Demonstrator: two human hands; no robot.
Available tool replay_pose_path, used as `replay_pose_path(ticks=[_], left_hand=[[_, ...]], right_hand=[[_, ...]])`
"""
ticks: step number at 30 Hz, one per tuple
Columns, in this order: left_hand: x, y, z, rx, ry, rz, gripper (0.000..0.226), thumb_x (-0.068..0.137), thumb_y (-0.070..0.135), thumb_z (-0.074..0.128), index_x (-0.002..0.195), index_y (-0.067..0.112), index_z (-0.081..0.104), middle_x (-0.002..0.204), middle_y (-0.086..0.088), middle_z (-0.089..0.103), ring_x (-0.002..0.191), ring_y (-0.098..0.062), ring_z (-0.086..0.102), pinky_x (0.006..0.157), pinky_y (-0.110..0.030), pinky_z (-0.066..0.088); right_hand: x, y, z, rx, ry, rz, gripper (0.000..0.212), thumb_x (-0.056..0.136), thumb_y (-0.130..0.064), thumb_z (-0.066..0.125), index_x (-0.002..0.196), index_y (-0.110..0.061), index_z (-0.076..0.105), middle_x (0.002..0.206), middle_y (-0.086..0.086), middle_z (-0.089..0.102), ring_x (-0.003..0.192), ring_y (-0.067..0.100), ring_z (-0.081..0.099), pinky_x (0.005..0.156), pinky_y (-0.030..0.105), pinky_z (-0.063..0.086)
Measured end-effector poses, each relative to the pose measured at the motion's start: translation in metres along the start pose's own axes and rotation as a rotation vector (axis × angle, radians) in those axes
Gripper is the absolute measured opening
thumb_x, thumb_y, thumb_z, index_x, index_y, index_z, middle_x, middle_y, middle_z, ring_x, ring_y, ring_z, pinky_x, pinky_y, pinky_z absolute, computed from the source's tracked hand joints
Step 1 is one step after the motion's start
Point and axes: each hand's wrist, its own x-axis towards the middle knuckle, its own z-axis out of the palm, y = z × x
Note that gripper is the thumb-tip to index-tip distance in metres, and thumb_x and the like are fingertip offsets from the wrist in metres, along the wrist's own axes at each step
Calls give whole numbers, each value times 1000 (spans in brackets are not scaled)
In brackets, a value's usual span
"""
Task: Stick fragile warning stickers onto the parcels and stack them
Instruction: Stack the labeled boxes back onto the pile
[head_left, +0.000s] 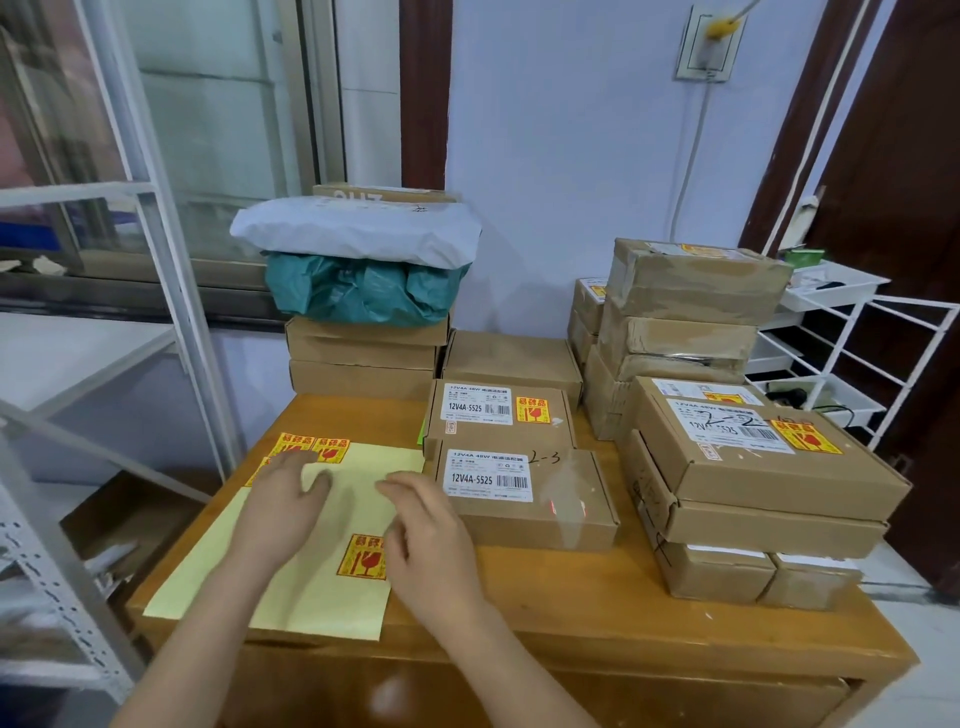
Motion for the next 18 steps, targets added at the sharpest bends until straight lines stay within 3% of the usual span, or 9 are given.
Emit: replay_pose_path(ticks=[4, 7, 11, 18], left_hand=[[17, -45, -4, 308, -156, 119, 48, 97, 23, 48, 143, 12, 39, 148, -7, 37, 139, -25, 26, 112, -38, 21], [15, -61, 4, 334, -180, 193, 42, 95, 17, 47, 137, 14, 48, 145, -3, 42, 136, -22, 29, 112, -35, 21], [14, -61, 9, 312, -118, 227, 35, 91, 14, 52, 125, 14, 60, 134, -1, 53, 129, -19, 39, 108, -35, 29], [16, -61, 8, 286, -81, 232, 28, 86, 10, 58, 113, 10, 66, 118, -2, 62, 116, -21, 49, 99, -36, 37]], right_hand=[[24, -14, 16, 78, -323, 91, 42, 93, -10, 40, 133, -9, 52, 130, 5, 51, 121, 18, 46, 101, 28, 38], [44, -9, 36, 43, -482, 204, 46, 94, -10, 42, 140, -8, 43, 139, 6, 42, 129, 21, 39, 105, 33, 37], [59, 6, 61, -44, -568, 301, 46, 93, -12, 43, 139, -7, 43, 140, 10, 41, 130, 27, 35, 105, 38, 36], [52, 18, 74, -114, -565, 194, 43, 92, -17, 45, 134, -17, 53, 131, 5, 46, 123, 25, 33, 104, 38, 27]])
